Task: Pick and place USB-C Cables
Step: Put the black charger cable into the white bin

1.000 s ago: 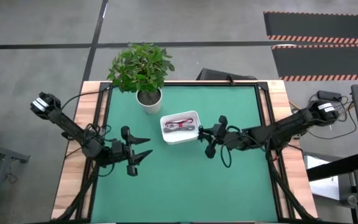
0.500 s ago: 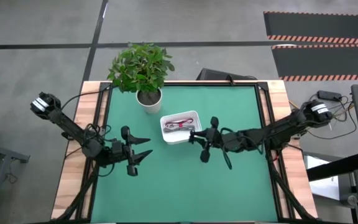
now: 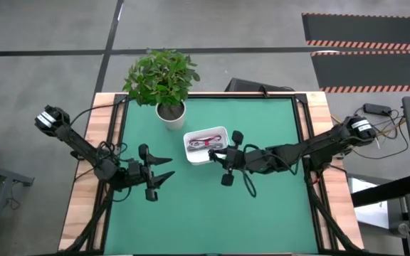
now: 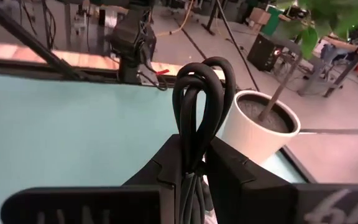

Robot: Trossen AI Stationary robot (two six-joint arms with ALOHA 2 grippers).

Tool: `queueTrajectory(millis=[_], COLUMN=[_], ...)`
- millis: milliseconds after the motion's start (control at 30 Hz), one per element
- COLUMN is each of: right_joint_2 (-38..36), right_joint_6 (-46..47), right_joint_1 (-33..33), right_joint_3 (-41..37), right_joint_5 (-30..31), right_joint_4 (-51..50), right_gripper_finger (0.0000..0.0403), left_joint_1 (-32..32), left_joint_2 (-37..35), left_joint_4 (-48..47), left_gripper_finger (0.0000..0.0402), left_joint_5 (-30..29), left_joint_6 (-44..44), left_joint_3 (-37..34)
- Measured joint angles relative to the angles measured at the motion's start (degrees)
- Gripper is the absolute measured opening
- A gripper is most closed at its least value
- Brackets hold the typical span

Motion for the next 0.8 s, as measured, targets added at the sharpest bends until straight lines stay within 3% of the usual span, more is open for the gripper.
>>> queueTrajectory(millis=[233,533,800], right_joint_2=[4.23,13.28,20.64], right_joint_6=[-7.2,-3.24,-3.29], right_joint_1=[-0.64,-4.68,-7.51], right_joint_3=[11.4,31.41,40.44], right_joint_5=[-0.05,0.14,-2.11], right_joint_4=[-13.83,-42.57,-55.29], right_gripper_finger=[0.0043,0.0043,0.0043], left_joint_1=[0.0,0.0,0.0], left_joint_2=[0.01,-0.01,0.01], left_joint_4=[0.08,0.15,0.11], left_gripper_finger=[0.0187,0.0187,0.0187], left_joint_5=[-0.01,-0.01,-0.01], left_joint_6=[0.02,0.01,0.0], left_joint_3=[-0.04,-0.16,-0.36])
